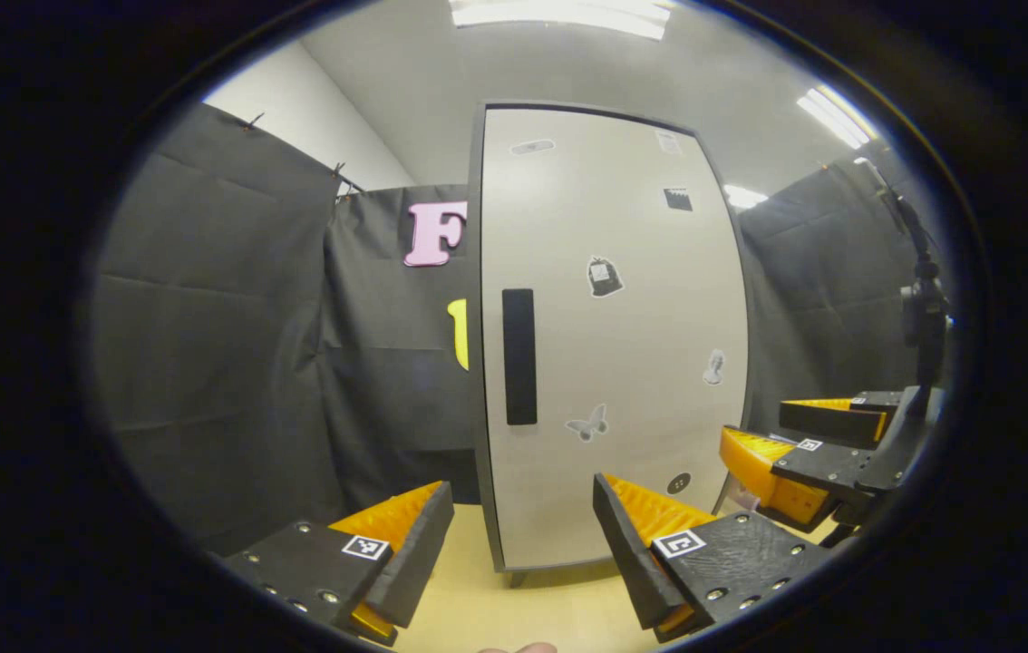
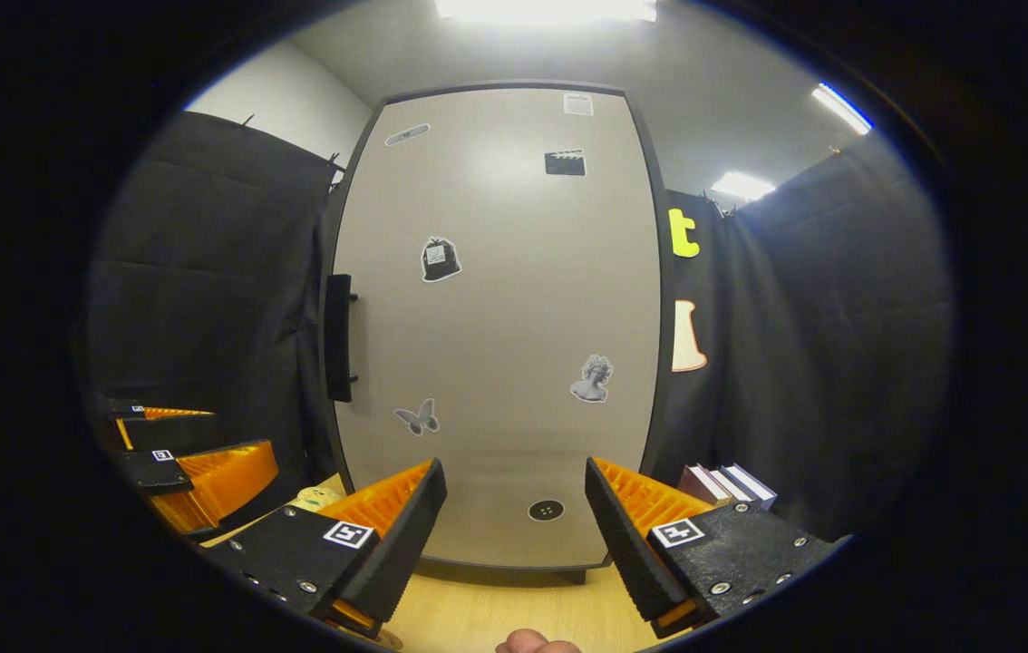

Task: Open the cabinet door with the right hand, grasp the bottle in the cabinet with the left hand and place it on the coaster, then close the cabinet door with the right hand.

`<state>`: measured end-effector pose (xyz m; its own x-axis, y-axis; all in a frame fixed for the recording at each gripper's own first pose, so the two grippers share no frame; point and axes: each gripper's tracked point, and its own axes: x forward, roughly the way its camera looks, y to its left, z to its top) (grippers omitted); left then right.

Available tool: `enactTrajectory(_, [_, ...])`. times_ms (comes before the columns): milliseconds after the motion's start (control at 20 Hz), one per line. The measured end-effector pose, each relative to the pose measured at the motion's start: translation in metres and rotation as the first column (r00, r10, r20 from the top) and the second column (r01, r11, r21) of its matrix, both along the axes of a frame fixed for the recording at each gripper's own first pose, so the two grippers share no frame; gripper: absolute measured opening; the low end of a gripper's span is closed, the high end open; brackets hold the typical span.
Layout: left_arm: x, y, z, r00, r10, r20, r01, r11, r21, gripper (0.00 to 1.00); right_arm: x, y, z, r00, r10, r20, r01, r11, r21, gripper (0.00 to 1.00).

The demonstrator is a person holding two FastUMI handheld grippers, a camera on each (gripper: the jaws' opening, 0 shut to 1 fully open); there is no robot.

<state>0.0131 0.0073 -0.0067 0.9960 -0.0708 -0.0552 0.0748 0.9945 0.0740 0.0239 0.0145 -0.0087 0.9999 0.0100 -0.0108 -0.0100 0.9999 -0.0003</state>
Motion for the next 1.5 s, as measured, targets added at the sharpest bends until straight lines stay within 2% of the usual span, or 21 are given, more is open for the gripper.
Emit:
enactTrajectory(50, [-0.002,-0.001,0.000,1.000,0.000,0.000,0.000,1.000,0.006,0.89,-0.001,0.000,0.000,1.000,0.000,0.002,0.000,1.000,-0.001,0.95])
enactTrajectory(100, [-0.003,-0.003,-0.001,1.000,-0.005,-0.004,0.005,1.000,0.010,0.95,-0.002,0.000,-0.002,1.000,-0.001,-0.004,0.001,1.000,-0.002,0.95])
enactTrajectory(150, [-0.005,-0.006,-0.002,1.000,-0.010,-0.005,0.010,1.000,0.010,0.90,-0.002,-0.001,-0.005,1.000,0.000,-0.012,0.000,1.000,-0.001,0.95])
enactTrajectory(300, [-0.009,-0.010,-0.006,1.000,-0.015,-0.015,0.016,1.000,0.012,0.90,-0.003,-0.003,-0.010,1.000,-0.002,-0.022,0.002,1.000,-0.001,0.95])
enactTrajectory(350, [-0.010,-0.011,-0.007,1.000,-0.017,-0.016,0.017,1.000,0.019,0.95,-0.003,-0.004,-0.012,1.000,-0.002,-0.022,0.002,1.000,-0.003,0.95])
enactTrajectory(400, [-0.011,-0.011,-0.007,1.000,-0.017,-0.016,0.017,1.000,0.020,0.90,-0.002,-0.004,-0.014,1.000,-0.002,-0.024,0.002,1.000,-0.006,0.95])
enactTrajectory(500, [-0.013,-0.012,-0.007,1.000,-0.021,-0.013,0.021,1.000,0.011,0.95,-0.003,-0.004,-0.016,1.000,-0.006,-0.030,0.006,1.000,-0.010,0.95])
enactTrajectory(650, [-0.014,-0.010,-0.008,1.000,-0.020,-0.018,0.020,1.000,0.016,0.95,-0.003,0.000,-0.017,0.999,-0.007,-0.035,0.007,1.000,-0.003,0.95])
enactTrajectory(750, [-0.016,-0.008,-0.007,1.000,-0.017,-0.016,0.017,1.000,0.017,0.84,-0.003,0.002,-0.017,0.999,-0.003,-0.037,0.003,1.000,-0.006,0.95])
enactTrajectory(850, [-0.018,-0.006,-0.008,1.000,-0.013,-0.014,0.013,1.000,0.012,0.84,-0.002,0.002,-0.019,0.999,-0.001,-0.045,0.001,1.000,-0.010,0.95])
enactTrajectory(900, [-0.019,-0.005,-0.008,1.000,-0.013,-0.014,0.013,1.000,0.011,0.95,-0.001,0.002,-0.019,0.999,-0.002,-0.047,0.001,1.000,-0.009,0.95])
enactTrajectory(1000, [-0.019,-0.003,-0.010,1.000,-0.010,-0.017,0.010,1.000,0.013,0.96,0.001,0.001,-0.017,0.999,-0.005,-0.045,0.005,1.000,-0.008,0.95])
enactTrajectory(1200, [-0.017,0.001,-0.010,1.000,-0.006,-0.018,0.006,1.000,0.012,0.95,0.006,-0.002,-0.014,0.999,-0.016,-0.036,0.016,1.000,-0.006,0.95])
enactTrajectory(1300, [-0.017,0.003,-0.008,1.000,-0.007,-0.014,0.007,1.000,0.015,0.89,0.009,-0.001,-0.013,0.999,-0.018,-0.034,0.018,1.000,-0.007,0.95])
enactTrajectory(1350, [-0.017,0.003,-0.007,1.000,-0.008,-0.011,0.008,1.000,0.016,0.95,0.011,-0.002,-0.012,0.999,-0.019,-0.032,0.019,1.000,-0.007,0.95])
enactTrajectory(1400, [-0.017,0.003,-0.006,1.000,-0.009,-0.007,0.009,1.000,0.018,0.95,0.012,-0.001,-0.010,0.999,-0.018,-0.028,0.018,1.000,-0.008,0.95])
enactTrajectory(1450, [-0.018,0.002,-0.004,1.000,-0.010,-0.005,0.010,1.000,0.018,0.89,0.014,0.000,-0.009,1.000,-0.018,-0.024,0.018,1.000,-0.010,0.95])
enactTrajectory(1500, [-0.018,0.003,-0.004,1.000,-0.011,-0.005,0.011,1.000,0.018,0.89,0.015,0.000,-0.006,1.000,-0.017,-0.018,0.017,1.000,-0.012,0.95])
